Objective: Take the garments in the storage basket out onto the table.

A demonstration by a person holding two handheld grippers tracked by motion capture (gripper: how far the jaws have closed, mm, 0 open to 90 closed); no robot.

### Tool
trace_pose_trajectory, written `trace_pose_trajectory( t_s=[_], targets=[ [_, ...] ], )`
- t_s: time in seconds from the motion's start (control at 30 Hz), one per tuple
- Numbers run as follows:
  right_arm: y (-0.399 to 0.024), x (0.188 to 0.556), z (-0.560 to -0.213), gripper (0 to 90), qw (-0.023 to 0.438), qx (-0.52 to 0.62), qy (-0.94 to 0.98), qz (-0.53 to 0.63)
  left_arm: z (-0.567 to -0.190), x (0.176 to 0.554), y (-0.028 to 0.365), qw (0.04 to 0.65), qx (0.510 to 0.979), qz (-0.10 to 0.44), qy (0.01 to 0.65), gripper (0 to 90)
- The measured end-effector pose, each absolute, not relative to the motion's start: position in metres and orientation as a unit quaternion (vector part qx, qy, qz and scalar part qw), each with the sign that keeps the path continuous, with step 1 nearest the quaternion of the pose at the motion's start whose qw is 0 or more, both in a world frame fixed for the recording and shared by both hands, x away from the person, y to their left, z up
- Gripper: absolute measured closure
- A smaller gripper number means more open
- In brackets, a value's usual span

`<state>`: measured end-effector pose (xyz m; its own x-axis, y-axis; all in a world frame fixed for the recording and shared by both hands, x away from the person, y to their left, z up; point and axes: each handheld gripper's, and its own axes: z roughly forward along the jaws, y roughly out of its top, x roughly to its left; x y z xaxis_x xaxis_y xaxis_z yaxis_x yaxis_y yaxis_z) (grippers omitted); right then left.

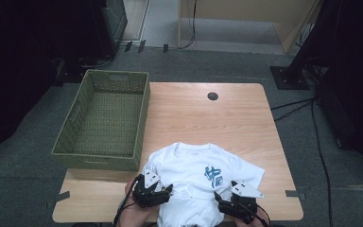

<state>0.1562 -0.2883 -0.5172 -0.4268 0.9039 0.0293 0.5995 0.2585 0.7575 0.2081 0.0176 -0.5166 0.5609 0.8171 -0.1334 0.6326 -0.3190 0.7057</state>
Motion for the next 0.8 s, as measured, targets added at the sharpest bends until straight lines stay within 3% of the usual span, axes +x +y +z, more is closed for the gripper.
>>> trace_pose_trajectory(
  t_s=[0.8],
  targets=[
    [-0.299,0.234,-0.509,25.5,0.188,0.488,0.78,0.344,-0.51,0.271,-0.009,0.342,0.82,0.125,0.442,33.6]
  ],
)
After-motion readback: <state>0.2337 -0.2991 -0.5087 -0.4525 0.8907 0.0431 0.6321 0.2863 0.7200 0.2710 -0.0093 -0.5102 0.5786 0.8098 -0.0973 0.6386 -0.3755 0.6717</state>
